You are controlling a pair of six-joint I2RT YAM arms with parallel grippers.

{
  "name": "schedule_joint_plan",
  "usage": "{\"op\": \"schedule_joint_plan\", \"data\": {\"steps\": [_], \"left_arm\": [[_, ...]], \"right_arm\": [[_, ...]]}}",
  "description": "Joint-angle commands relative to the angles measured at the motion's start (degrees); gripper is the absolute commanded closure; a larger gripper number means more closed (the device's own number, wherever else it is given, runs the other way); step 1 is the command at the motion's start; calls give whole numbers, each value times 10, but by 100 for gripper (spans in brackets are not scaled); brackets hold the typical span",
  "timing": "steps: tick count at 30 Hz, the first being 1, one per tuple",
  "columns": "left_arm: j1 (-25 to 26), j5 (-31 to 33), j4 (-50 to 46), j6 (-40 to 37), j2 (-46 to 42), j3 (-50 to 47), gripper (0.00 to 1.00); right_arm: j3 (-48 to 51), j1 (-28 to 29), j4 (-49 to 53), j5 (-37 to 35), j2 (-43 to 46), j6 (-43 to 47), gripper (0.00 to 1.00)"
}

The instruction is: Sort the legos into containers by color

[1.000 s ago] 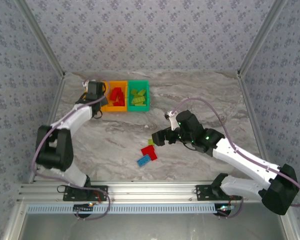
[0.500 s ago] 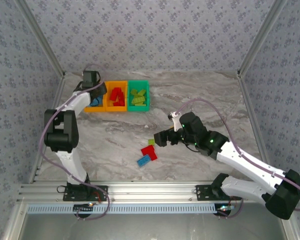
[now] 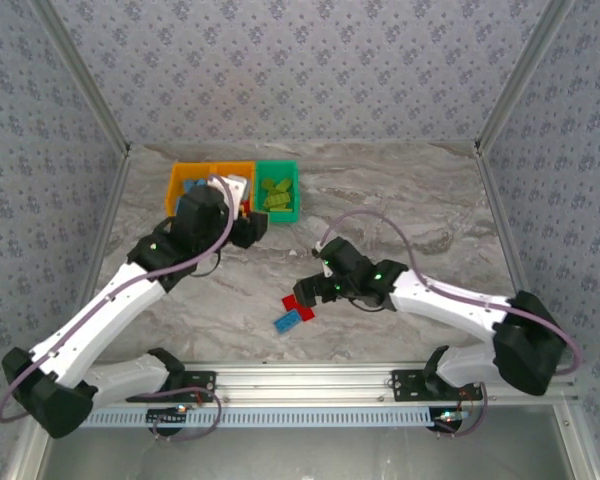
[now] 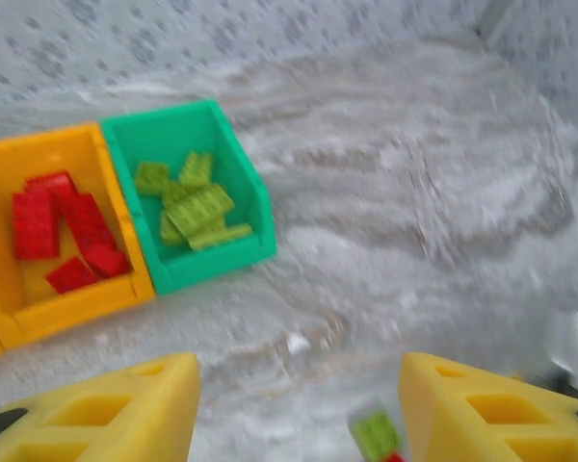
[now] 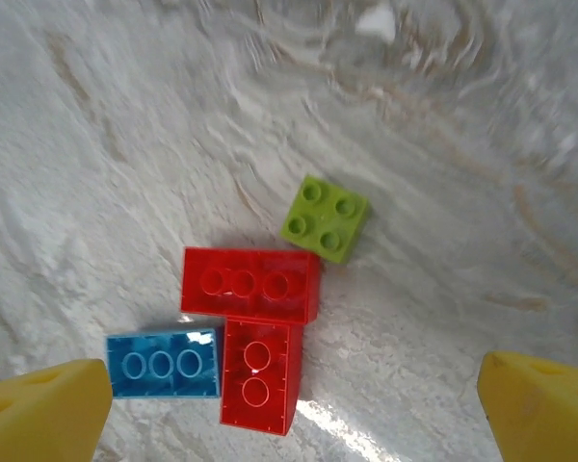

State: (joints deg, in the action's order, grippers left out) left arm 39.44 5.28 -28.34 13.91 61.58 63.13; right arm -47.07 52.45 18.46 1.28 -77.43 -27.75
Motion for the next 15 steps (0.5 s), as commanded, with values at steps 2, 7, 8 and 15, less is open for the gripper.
{"op": "schedule_joint_plan", "data": {"steps": [2, 7, 8, 15], "left_arm": [[34, 27, -167, -39, -30, 0, 40], [34, 8, -207, -84, -75, -29, 19], [34, 23, -204, -86, -80, -39, 15], [28, 68, -222, -96, -85, -49, 5]], "right_arm": [[-37, 31, -12, -31, -67, -38, 0], [-66, 52, -22, -44, -151, -52, 0], [-75, 55, -20, -44, -165, -52, 0], [-146, 74, 15, -64, -256, -42, 15]]}}
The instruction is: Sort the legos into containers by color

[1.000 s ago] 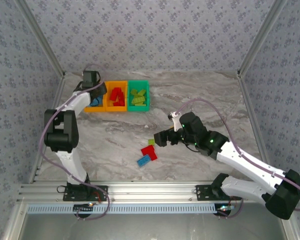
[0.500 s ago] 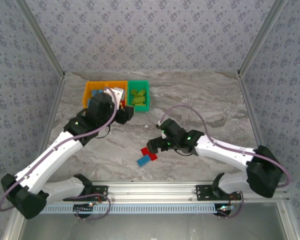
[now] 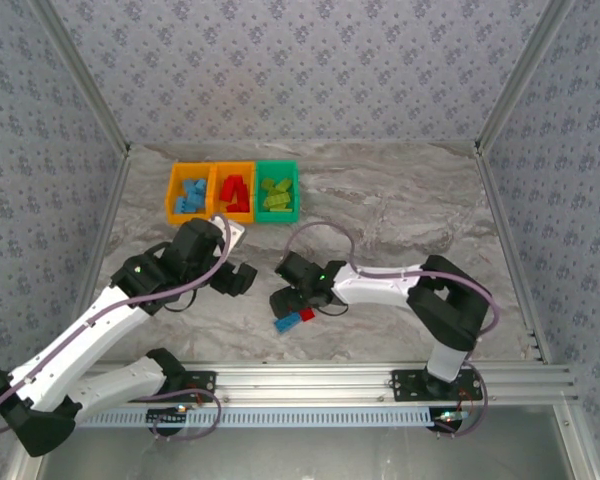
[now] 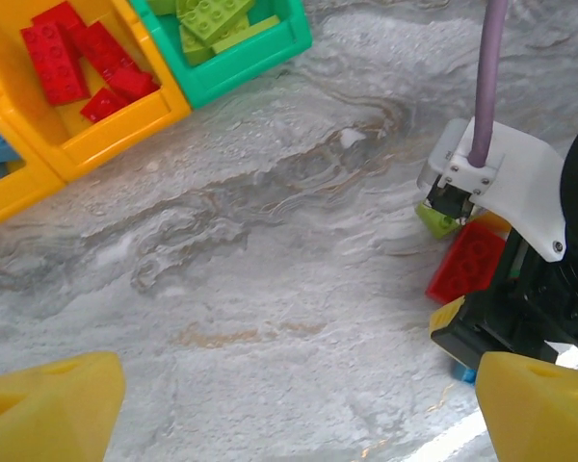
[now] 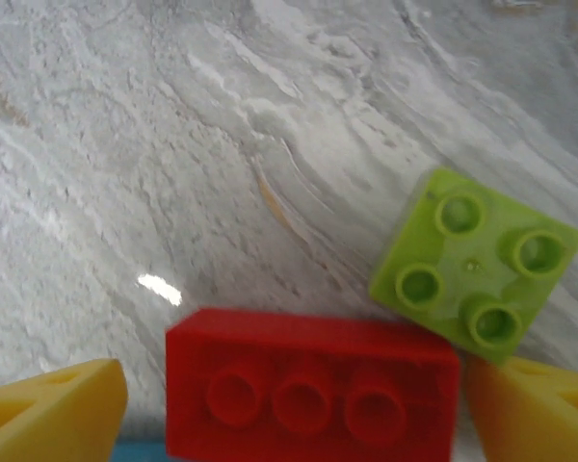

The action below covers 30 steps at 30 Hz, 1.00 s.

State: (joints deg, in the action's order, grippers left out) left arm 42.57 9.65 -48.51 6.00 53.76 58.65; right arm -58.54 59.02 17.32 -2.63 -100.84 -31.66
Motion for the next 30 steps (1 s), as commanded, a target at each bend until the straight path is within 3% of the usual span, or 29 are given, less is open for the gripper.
{"op": "schedule_joint_plan", "data": {"steps": [1, 7, 11, 17, 21, 30], "left_arm": [[-3, 25, -20, -17, -10, -9, 5], [-6, 44, -20, -16, -23, -20, 4], [-18, 55, -14, -7, -41, -24, 3], [-55, 54, 14, 6, -93, -35, 3], [-75, 53, 32, 7, -124, -45, 2], [-85, 73, 32, 7, -133, -50, 1]], "right_arm": [[-40, 13, 37, -36, -30, -3, 20], [-63, 24, 70, -93, -14, -3, 47], [-61, 24, 40, -103, 61, 26, 48], [-31, 4, -164, -104, 141, 125, 52], [-68, -32, -272, -80, 83, 182, 51], [-314, -90, -240, -52, -165, 272, 51]]}}
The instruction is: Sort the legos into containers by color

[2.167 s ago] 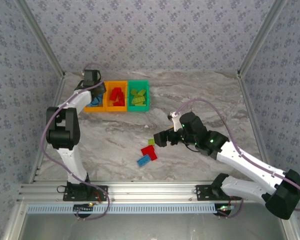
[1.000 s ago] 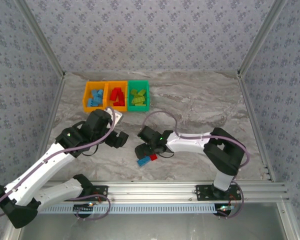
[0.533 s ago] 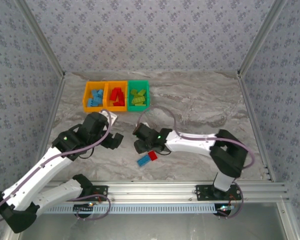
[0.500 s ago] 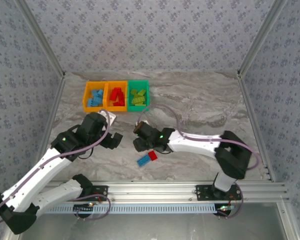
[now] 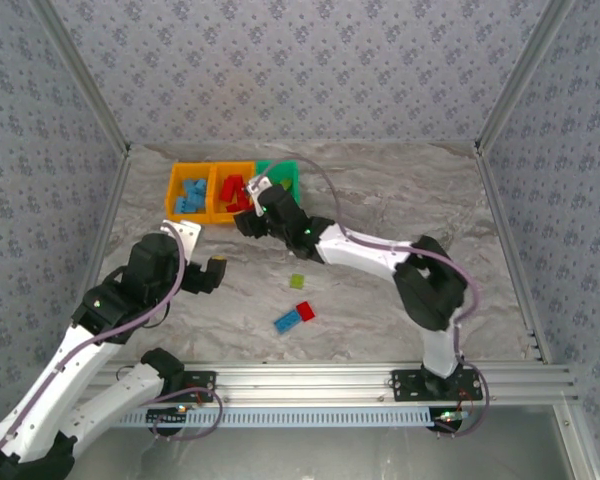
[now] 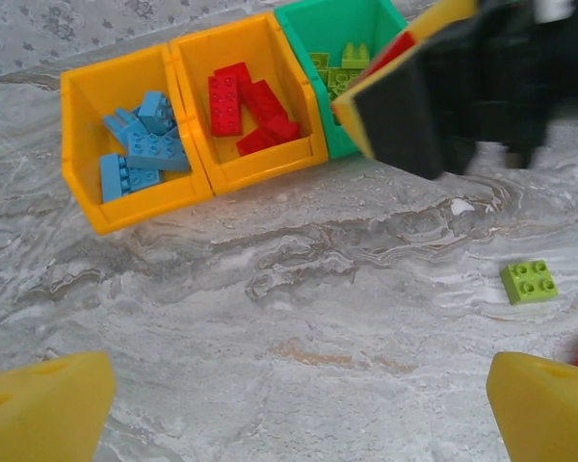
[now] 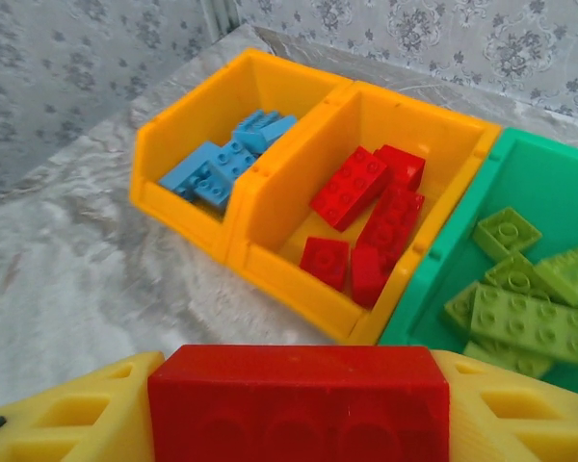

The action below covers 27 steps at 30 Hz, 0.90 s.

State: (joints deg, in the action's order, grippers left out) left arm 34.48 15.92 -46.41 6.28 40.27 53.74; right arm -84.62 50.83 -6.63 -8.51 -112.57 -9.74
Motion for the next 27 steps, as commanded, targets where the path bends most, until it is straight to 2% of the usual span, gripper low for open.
{"op": "schedule_joint_plan", "data": {"steps": [1, 8, 11, 12, 14, 21, 25, 27], "left_arm": [[-6, 10, 11, 3, 2, 0, 1], [-8, 9, 11, 4, 1, -2, 1], [-8, 11, 12, 5, 2, -3, 1], [-8, 11, 12, 3, 3, -3, 1], [-8, 11, 12, 3, 3, -4, 1], [-8, 13, 11, 4, 7, -3, 1], [-8, 6, 10, 5, 8, -2, 1], [-8, -22, 12, 15, 10, -1, 1]], "right_arm": [[-85, -12, 7, 9, -74, 65, 51], [-288, -29, 94, 12, -231, 106, 48], [-361, -33, 132, 11, -275, 108, 35], [-382, -34, 144, 14, -285, 107, 28], [-407, -35, 165, 19, -293, 107, 22], [-369, -33, 190, 29, -220, 97, 17], [-302, -34, 224, 30, -128, 84, 14], [-248, -36, 238, 35, -66, 69, 12]]}}
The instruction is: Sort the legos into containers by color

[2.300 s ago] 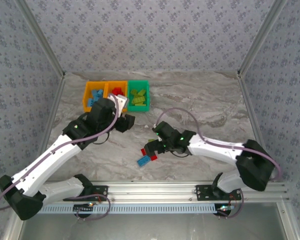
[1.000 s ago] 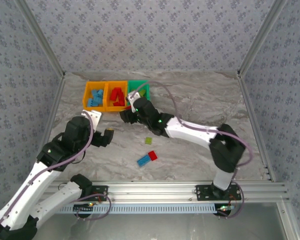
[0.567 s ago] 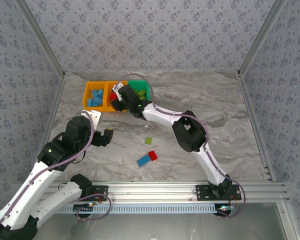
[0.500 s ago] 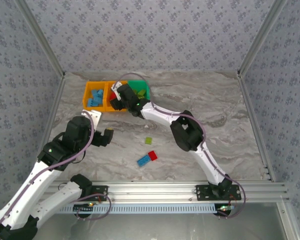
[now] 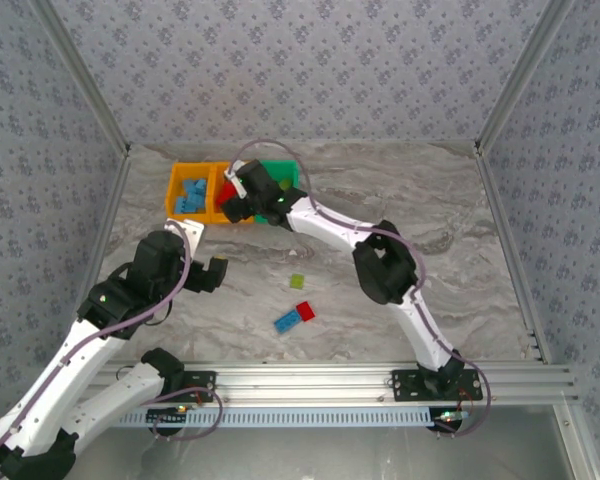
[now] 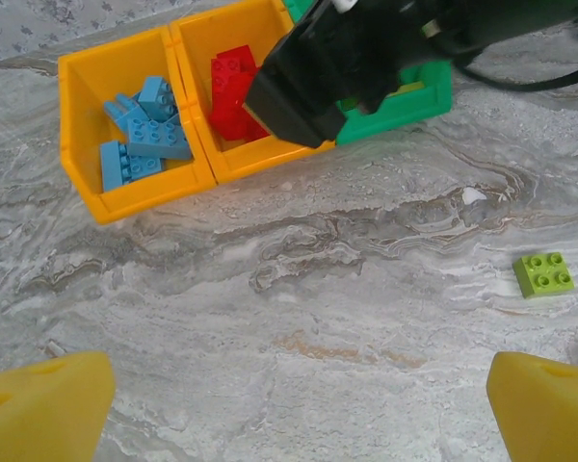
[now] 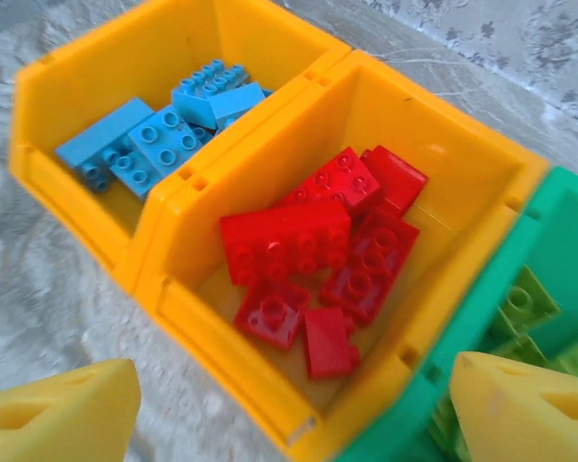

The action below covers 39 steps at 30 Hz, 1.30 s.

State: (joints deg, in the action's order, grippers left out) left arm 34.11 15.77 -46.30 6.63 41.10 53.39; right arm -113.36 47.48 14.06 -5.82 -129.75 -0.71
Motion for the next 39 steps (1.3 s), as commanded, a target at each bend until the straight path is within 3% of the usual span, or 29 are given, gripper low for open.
{"op": "schedule_joint_plan", "data": {"steps": [1, 5, 7, 11, 17, 22, 29, 32, 39], "left_arm": [[-3, -41, 14, 25, 4, 4, 1], [18, -168, 42, 102, 37, -20, 3], [56, -193, 67, 133, 61, -43, 4], [155, -163, 110, 160, 136, -77, 6], [245, -168, 174, 154, 300, -79, 9], [283, -185, 204, 136, 421, -56, 15], [286, -186, 235, 138, 492, -54, 40], [286, -180, 241, 145, 492, -60, 55], [275, -133, 226, 145, 373, -78, 69]], "right_arm": [[75, -5, 38, 17, 144, -29, 11], [241, -17, 51, 61, 311, -52, 5], [331, -27, 47, 79, 399, -65, 0], [508, -63, 45, 121, 563, -120, 0], [650, -98, 72, 146, 719, -189, 0], [679, -103, 93, 131, 759, -207, 0], [663, -108, 91, 128, 750, -202, 0], [660, -108, 86, 133, 745, -204, 0], [660, -108, 91, 159, 737, -207, 0]]}}
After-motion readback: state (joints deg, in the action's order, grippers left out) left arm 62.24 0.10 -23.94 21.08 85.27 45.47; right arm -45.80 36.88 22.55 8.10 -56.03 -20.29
